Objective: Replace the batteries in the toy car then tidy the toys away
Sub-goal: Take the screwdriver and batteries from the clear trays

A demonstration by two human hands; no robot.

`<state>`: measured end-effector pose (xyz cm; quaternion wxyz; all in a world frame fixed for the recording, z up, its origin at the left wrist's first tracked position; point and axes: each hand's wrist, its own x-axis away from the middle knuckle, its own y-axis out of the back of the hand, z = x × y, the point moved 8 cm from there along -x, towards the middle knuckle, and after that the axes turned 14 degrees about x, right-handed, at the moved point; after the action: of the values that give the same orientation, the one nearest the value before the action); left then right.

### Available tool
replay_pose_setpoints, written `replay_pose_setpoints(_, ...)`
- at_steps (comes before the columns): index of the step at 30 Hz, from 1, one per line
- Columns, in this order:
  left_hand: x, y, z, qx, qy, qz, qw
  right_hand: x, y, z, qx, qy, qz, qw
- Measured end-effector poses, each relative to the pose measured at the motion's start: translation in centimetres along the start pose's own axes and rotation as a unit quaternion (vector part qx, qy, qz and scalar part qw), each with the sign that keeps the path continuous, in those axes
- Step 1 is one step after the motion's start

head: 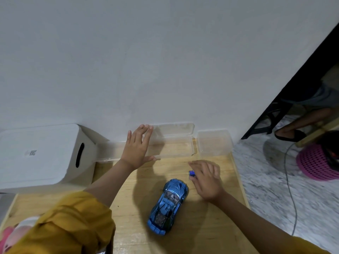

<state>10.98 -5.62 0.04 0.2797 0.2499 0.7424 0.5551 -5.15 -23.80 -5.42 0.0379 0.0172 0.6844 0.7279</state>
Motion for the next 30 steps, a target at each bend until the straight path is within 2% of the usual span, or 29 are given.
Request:
replay_pose_setpoints(7, 0.3, 0.2, -0.6, -0.011, -0.02, -0.029, 0.999, -5.1, 7.4, 0.9, -0.065, 0.036, -0.205, 0.976)
replay_pose_setpoints(10, 0.4, 0.4, -1.0, -0.023, -0.018, -0.041, 0.999, -8.1, 9.4, 1.6, -0.05, 0.055, -0.243, 0.967)
replay_pose_setpoints(16, 0.9, 0.1, -1.8, -0.027, -0.021, -0.043, 0.999, -10.4, 7.3, 2.8, -0.003, 0.104, -0.13, 0.986)
replay_pose_setpoints(22, 1.4, -0.4, -2.5, 0.08, -0.029, -0.043, 0.995, -9.3, 5.5, 3.0, -0.009, 0.101, -0.093, 0.99)
replay_pose_setpoints(26, 1.6, -1.5, -2.7, 0.084, -0.029, 0.0, 0.996, -8.4, 3.8, 3.3, -0.001, 0.094, -0.052, 0.994)
replay_pose_setpoints(30, 1.4, -2.0, -2.4, 0.095, -0.007, 0.009, 0.995, -8.4, 2.6, 3.3, 0.002, 0.079, -0.029, 0.996)
